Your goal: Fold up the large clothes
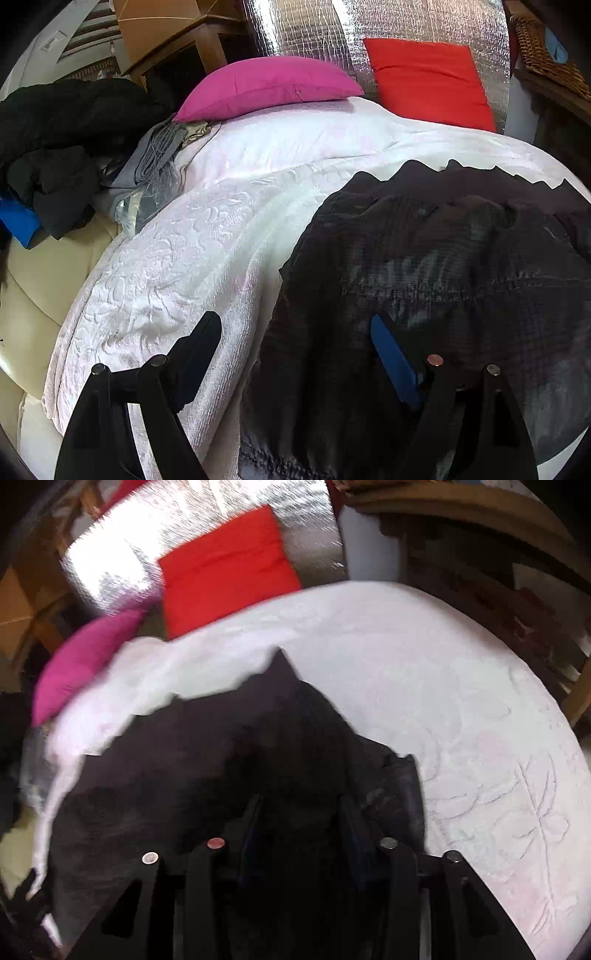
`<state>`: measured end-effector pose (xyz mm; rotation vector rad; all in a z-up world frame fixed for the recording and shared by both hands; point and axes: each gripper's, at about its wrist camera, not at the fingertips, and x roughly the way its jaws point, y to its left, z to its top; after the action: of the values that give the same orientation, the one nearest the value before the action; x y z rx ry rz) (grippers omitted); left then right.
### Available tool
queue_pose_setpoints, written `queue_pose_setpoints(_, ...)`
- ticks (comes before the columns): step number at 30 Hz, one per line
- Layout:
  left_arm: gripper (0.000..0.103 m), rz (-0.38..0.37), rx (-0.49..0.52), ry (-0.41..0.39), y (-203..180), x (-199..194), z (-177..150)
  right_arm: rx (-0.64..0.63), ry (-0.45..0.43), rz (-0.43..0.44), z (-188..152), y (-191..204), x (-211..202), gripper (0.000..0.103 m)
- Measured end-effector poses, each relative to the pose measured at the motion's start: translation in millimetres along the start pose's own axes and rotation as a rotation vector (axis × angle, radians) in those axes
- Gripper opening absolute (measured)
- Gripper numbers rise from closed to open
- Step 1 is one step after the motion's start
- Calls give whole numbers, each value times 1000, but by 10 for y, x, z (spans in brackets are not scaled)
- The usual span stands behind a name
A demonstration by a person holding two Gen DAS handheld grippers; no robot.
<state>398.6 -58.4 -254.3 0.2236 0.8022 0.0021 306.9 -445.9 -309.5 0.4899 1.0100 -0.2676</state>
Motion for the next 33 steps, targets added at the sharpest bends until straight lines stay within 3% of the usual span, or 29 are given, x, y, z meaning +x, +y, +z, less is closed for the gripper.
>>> queue_pose_setpoints(4,83,-4,-1,-18,-9,-63,8,-87,7,114,-189,288,-241,53)
queue_pose_setpoints(7,83,-8,-4,-33,-21,-105,17,-127,75,157,-311,457,-142,53)
queue_pose_setpoints(12,83,-7,6,-55,-63,-171,11,-175,134,120,-460,508,94,54)
queue_pose_setpoints(20,83,-1,22,-67,-127,-216,-18,-137,82,184,-451,414,-364,54)
queue_pose_setpoints(25,83,-11,54,-21,-238,-104,-35,-142,203,152,-510,417,-34,54)
queue_pose_setpoints(27,84,-18,73,27,-296,-1,-51,-167,192,146,-515,448,-69,54)
queue_pose_setpoints(29,83,-41,49,36,-257,-19,-15,-144,187,194,-490,411,-169,54)
queue_pose_setpoints(30,83,-64,32,36,-218,-51,10,-124,179,230,-469,356,-254,53)
queue_pose_setpoints(33,83,-99,-36,-9,-39,-221,78,-83,87,221,-408,126,-552,53)
